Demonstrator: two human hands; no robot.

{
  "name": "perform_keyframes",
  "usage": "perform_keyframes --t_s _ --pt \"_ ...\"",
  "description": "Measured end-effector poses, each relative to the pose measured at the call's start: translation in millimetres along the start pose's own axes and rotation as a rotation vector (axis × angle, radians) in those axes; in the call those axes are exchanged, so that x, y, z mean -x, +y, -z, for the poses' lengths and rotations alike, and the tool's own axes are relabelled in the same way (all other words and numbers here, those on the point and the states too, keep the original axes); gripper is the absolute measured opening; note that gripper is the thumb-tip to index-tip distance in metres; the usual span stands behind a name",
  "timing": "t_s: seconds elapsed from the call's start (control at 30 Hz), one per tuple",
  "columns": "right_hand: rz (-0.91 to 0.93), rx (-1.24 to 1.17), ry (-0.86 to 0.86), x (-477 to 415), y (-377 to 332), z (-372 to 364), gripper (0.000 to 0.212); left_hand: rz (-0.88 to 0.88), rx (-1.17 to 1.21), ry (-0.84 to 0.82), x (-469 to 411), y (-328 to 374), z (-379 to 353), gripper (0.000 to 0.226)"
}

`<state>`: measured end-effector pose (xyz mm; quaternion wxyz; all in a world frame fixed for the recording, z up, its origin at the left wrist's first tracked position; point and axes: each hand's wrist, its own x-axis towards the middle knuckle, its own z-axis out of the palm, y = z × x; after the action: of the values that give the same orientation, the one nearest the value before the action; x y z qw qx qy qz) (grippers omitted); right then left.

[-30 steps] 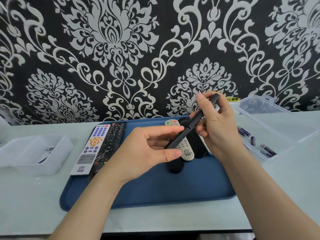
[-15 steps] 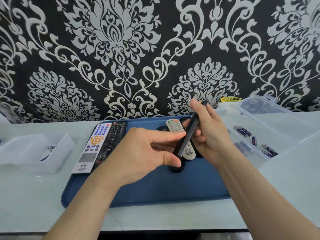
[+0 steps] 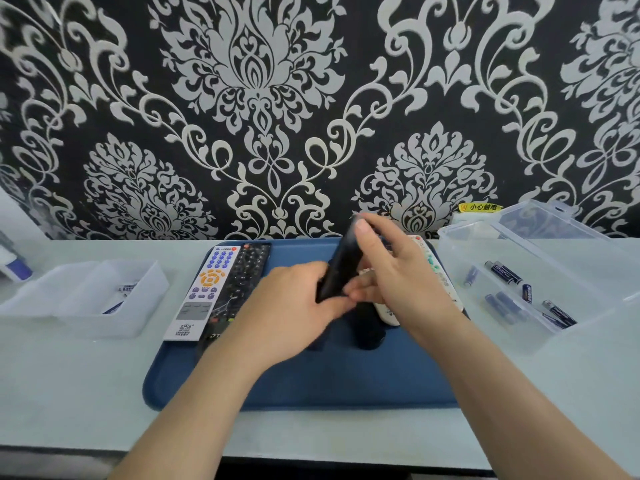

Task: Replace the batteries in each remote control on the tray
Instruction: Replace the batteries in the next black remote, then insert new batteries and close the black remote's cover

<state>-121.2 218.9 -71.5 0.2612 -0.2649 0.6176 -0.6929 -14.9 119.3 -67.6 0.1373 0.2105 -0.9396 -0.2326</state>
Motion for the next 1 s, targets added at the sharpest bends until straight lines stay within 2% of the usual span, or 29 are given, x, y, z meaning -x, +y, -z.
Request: perform_keyframes --t_s 0.07,0.13,0.2,0.3,0.37,0.43,0.5,0.63,0.73,0.83,0.93,1.0 --pt "-0.007 0.200 -0.025 -2.8 4.0 4.4 0.027 0.124 0.028 0.074 -6.3 -17.3 5.3 0.025" --pt "0.060 0.625 0.001 -6.0 11.7 11.9 0.028 0.224 0.052 0.109 -10.3 -34.1 11.2 0.020" --pt "0.092 0.987 -0.001 -4.3 17.5 15.5 0.030 0.279 0.019 0.080 -11.9 -44.3 10.3 0.027" --pt "0.078 1.230 -0.050 2.0 18.6 9.5 0.032 0.287 -0.059 0.070 -13.6 -51.4 6.3 0.053" --pt "0.086 1.334 -0.069 5.6 17.9 3.1 0.033 0.238 -0.138 0.126 -14.0 -52.5 6.5 0.057" --pt "0.080 1.421 -0.083 8.5 17.3 -3.3 0.037 0.199 -0.197 0.131 -13.5 -52.3 6.0 0.045" --pt "0.059 1.483 -0.100 11.0 16.8 -8.9 0.042 0.186 -0.251 0.060 -11.8 -52.1 2.7 0.038" --pt "0.071 1.583 -0.105 17.8 19.7 -19.5 0.041 0.197 -0.398 -0.101 -11.5 -51.2 -2.8 0.056" --pt "0.139 1.599 -0.100 20.8 24.3 -26.6 0.040 0.196 -0.527 -0.096 -12.9 -51.6 -3.5 0.059" --pt "0.111 1.550 -0.115 20.7 28.2 -30.3 0.045 0.229 -0.507 -0.078 -13.2 -54.9 -5.3 0.055" --pt "0.135 1.556 -0.109 20.1 26.9 -31.5 0.028 0.258 -0.541 -0.085 -14.7 -58.0 -4.6 0.049" --pt "0.113 1.425 -0.082 14.0 26.6 -24.1 0.014 0.255 -0.512 -0.060 -15.1 -57.3 -4.8 0.045"
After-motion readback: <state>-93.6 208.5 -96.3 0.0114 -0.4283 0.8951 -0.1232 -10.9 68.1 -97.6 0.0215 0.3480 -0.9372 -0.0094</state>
